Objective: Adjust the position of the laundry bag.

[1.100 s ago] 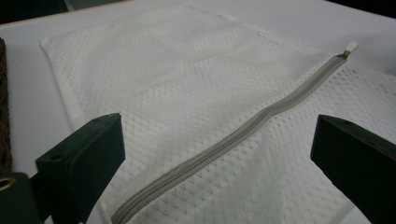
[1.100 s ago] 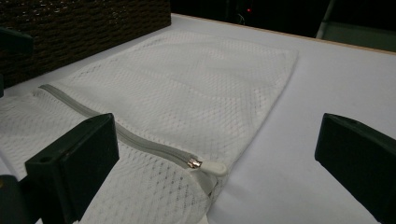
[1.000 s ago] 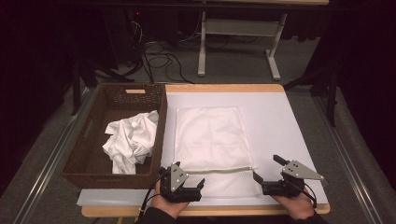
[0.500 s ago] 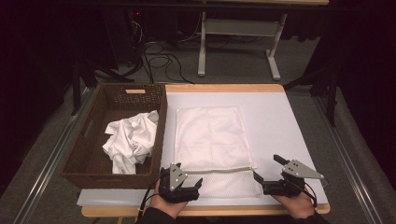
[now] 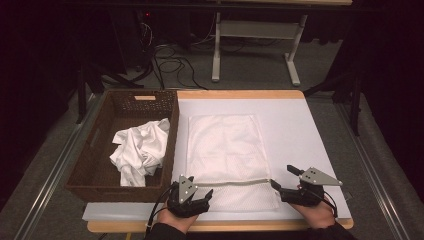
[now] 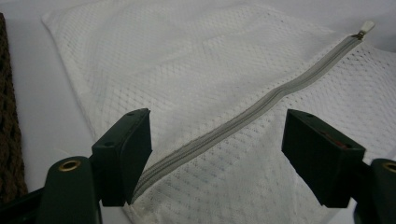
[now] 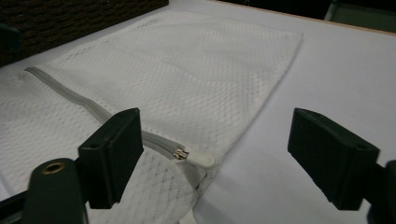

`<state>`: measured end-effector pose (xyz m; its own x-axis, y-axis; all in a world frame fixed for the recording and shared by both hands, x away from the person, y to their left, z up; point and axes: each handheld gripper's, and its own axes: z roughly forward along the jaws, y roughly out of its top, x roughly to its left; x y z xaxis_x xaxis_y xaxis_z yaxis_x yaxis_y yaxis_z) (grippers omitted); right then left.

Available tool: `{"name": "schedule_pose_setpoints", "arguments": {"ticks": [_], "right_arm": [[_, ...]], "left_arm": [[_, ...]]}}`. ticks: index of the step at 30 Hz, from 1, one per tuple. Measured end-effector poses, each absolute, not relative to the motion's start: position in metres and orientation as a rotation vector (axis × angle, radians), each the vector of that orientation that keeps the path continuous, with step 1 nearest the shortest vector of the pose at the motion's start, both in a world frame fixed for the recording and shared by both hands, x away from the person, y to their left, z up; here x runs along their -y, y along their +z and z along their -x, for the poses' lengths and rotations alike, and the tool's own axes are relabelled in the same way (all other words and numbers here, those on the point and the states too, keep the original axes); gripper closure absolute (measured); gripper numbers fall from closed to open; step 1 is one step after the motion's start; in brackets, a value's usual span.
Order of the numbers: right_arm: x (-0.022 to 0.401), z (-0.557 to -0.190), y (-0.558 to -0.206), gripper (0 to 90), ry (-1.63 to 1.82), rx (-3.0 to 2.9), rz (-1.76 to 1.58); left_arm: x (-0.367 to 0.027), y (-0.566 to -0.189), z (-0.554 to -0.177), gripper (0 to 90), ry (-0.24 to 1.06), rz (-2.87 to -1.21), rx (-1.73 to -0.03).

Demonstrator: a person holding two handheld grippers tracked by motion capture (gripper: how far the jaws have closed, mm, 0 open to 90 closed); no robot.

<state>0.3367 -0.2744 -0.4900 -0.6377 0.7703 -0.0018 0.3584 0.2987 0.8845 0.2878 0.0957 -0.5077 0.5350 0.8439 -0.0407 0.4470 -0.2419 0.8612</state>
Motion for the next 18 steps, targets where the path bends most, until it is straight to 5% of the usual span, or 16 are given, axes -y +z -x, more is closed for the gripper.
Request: {"name": "schedule_pose_setpoints", "arguments": {"ticks": [14,18], "right_arm": [[0.288,-0.349,-0.492,88.2,1.223,-2.135,-1.199],[0.286,-0.354,-0.497,90.0,1.168,-2.178,-1.229]], "left_arm": [[-0.1,-0.509,-0.289,35.2,0.519,-1.877,-1.066],[-0.098,-0.509,-0.288,36.6,0.56,-1.883,-1.05]]}}
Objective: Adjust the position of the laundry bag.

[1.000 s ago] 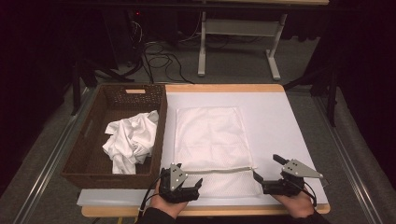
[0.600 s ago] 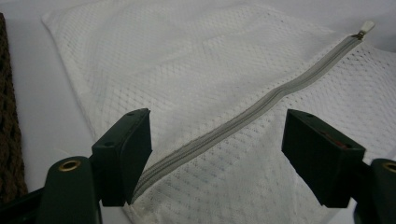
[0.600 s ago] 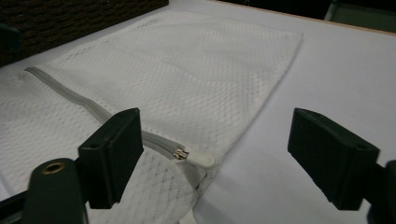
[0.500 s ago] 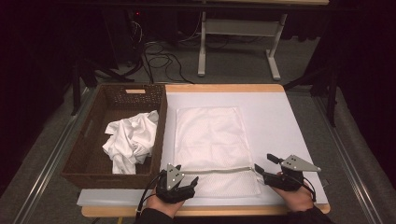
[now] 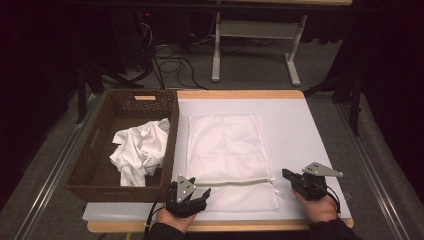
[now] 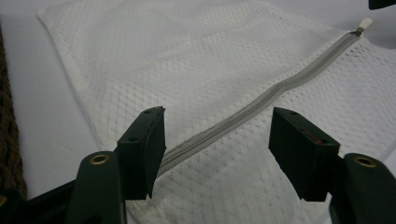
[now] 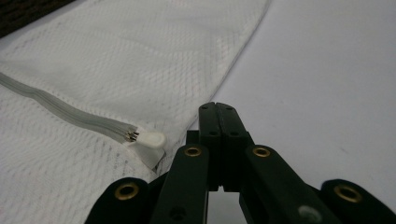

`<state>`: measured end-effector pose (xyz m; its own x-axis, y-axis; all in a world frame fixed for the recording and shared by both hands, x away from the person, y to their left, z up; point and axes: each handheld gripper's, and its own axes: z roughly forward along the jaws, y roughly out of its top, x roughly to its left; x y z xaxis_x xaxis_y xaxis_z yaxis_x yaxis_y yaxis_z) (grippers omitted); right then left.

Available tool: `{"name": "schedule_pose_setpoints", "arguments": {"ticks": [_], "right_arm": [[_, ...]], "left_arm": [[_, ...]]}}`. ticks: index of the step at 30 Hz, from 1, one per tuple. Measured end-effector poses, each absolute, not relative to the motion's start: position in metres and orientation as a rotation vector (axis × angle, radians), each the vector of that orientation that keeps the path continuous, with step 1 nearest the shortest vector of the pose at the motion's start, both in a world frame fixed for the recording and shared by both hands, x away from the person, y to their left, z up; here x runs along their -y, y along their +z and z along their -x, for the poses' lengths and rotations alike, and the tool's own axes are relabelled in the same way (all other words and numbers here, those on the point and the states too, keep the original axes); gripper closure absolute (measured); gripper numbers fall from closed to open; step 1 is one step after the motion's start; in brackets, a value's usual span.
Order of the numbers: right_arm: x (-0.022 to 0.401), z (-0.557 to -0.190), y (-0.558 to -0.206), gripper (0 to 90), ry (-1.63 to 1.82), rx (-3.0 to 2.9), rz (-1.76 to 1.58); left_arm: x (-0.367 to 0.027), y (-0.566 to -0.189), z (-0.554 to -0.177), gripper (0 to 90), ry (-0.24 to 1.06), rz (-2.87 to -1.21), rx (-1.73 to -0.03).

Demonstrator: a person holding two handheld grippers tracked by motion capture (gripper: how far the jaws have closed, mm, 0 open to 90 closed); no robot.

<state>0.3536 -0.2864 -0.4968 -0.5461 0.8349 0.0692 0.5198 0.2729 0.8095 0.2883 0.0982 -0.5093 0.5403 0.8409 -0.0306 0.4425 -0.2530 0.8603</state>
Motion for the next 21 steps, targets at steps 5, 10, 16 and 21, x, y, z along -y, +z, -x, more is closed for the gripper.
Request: {"name": "schedule_pose_setpoints", "arguments": {"ticks": [5,10,16,21], "right_arm": [[0.277,-0.356,-0.504,90.0,1.145,-2.244,-1.223],[0.264,-0.351,-0.503,89.7,1.152,-2.269,-1.159],[0.253,-0.353,-0.504,78.5,1.143,-2.286,-1.132],[0.252,-0.365,-0.51,56.3,1.099,-2.285,-1.214]], "left_arm": [[-0.098,-0.509,-0.287,35.0,0.587,-1.885,-1.048],[-0.099,-0.51,-0.288,35.1,0.581,-1.89,-1.057],[-0.097,-0.514,-0.291,34.9,0.589,-1.934,-1.101],[-0.097,-0.517,-0.294,34.0,0.584,-1.954,-1.134]]}}
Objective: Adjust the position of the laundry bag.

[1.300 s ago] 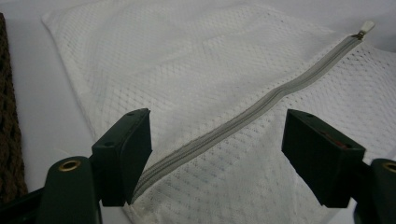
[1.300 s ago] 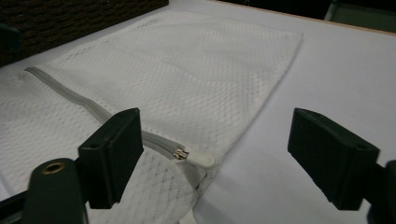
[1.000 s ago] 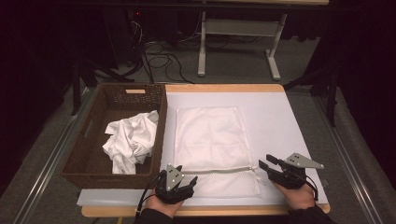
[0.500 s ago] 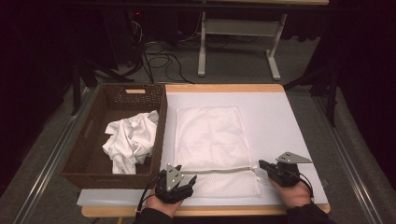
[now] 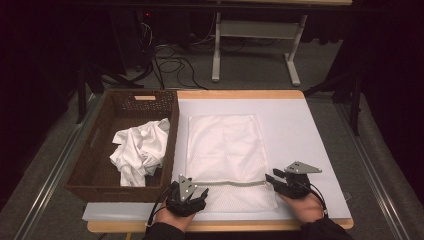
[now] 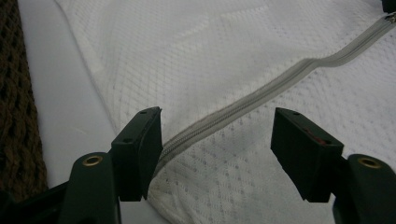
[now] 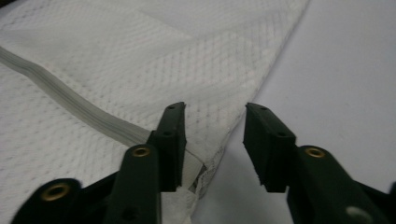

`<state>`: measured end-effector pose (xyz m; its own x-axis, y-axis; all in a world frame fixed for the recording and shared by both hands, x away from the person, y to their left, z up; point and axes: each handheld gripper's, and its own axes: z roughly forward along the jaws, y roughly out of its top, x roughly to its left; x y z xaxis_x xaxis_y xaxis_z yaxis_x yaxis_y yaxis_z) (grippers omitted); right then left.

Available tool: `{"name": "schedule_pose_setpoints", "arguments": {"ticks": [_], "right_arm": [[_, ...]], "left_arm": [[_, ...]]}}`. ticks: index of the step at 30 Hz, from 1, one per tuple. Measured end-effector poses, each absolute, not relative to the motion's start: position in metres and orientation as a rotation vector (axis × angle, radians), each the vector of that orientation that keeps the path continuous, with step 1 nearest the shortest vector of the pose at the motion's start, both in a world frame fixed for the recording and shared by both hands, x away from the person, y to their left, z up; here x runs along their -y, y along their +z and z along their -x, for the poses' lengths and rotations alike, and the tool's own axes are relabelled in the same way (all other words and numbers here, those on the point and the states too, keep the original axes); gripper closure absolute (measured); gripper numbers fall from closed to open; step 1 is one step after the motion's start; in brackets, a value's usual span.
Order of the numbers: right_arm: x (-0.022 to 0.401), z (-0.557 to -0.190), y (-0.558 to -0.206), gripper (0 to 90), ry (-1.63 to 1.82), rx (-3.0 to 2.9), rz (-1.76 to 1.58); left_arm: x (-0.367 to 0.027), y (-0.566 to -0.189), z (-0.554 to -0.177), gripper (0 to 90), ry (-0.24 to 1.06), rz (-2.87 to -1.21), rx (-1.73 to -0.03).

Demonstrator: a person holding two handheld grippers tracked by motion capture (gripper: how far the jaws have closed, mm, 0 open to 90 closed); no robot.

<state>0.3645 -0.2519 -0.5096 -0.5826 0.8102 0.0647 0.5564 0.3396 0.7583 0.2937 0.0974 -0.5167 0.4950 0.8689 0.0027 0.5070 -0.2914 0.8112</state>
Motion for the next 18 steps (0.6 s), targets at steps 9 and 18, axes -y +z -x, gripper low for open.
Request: {"name": "schedule_pose_setpoints", "arguments": {"ticks": [9,18], "right_arm": [[0.246,-0.375,-0.514,68.3,0.988,-2.304,-1.206],[0.246,-0.377,-0.512,90.0,0.977,-2.334,-1.164]], "left_arm": [[-0.095,-0.521,-0.295,35.8,0.62,-2.011,-1.182],[-0.094,-0.524,-0.294,56.1,0.585,-2.026,-1.22]]}}
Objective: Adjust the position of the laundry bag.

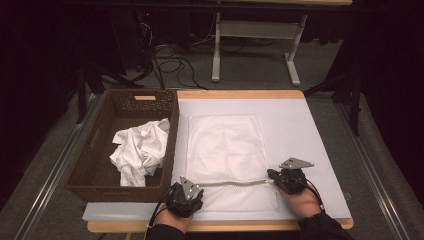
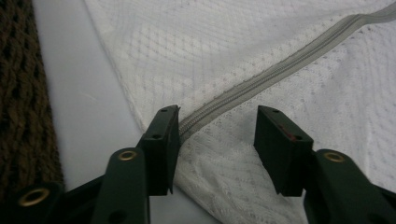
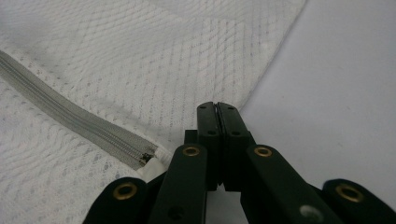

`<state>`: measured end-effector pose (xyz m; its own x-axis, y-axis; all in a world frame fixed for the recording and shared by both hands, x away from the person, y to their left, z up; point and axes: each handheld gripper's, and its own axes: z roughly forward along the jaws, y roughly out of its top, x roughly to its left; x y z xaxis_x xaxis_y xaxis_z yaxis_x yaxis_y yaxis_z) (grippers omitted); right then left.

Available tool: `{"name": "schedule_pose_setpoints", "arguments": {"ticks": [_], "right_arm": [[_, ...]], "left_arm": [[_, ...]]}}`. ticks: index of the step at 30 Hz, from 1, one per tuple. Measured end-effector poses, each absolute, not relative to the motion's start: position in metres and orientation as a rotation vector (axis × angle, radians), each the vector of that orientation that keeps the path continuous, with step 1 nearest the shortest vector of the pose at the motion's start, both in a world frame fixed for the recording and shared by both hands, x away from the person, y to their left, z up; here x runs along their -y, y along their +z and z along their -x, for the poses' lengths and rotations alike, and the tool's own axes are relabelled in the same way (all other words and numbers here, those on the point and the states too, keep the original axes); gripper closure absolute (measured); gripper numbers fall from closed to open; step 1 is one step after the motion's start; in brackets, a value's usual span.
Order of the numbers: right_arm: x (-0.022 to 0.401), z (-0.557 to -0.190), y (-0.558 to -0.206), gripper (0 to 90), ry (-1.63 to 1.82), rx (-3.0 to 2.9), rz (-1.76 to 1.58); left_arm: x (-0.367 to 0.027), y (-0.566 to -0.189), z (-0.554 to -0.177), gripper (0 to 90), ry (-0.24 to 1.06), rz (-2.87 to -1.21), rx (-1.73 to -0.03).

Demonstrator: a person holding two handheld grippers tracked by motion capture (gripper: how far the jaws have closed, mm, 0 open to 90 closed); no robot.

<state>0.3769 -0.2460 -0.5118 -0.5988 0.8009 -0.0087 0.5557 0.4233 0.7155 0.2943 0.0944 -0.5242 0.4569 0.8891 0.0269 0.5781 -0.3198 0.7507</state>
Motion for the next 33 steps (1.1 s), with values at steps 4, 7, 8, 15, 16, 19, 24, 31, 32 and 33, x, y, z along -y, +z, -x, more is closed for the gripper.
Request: {"name": "schedule_pose_setpoints", "arguments": {"ticks": [4,7,8,15,16,19,24,31,32,33], "right_arm": [[0.252,-0.376,-0.51,90.0,0.988,-2.317,-1.161],[0.256,-0.377,-0.51,90.0,0.985,-2.31,-1.168],[0.256,-0.377,-0.51,90.0,0.985,-2.306,-1.171],[0.261,-0.378,-0.51,90.0,0.972,-2.293,-1.175],[0.263,-0.379,-0.51,90.0,0.975,-2.288,-1.184],[0.27,-0.38,-0.509,90.0,0.971,-2.273,-1.194],[0.284,-0.38,-0.508,90.0,0.964,-2.242,-1.225],[0.305,-0.375,-0.504,90.0,0.967,-2.211,-1.244],[0.307,-0.374,-0.504,90.0,0.972,-2.206,-1.249],[0.309,-0.374,-0.503,90.0,0.976,-2.2,-1.254]], "left_arm": [[-0.086,-0.525,-0.297,80.6,0.583,-2.049,-1.166],[-0.079,-0.524,-0.3,90.0,0.613,-2.072,-1.154],[-0.079,-0.524,-0.301,90.0,0.611,-2.071,-1.153],[-0.075,-0.524,-0.312,90.0,0.558,-2.039,-1.166],[-0.072,-0.524,-0.314,90.0,0.558,-2.043,-1.161],[-0.061,-0.524,-0.317,90.0,0.573,-2.063,-1.131],[-0.048,-0.523,-0.315,90.0,0.57,-2.084,-1.08],[-0.038,-0.521,-0.313,90.0,0.558,-2.081,-1.029],[-0.037,-0.521,-0.313,90.0,0.559,-2.08,-1.025],[-0.036,-0.52,-0.314,90.0,0.555,-2.077,-1.019]]}}
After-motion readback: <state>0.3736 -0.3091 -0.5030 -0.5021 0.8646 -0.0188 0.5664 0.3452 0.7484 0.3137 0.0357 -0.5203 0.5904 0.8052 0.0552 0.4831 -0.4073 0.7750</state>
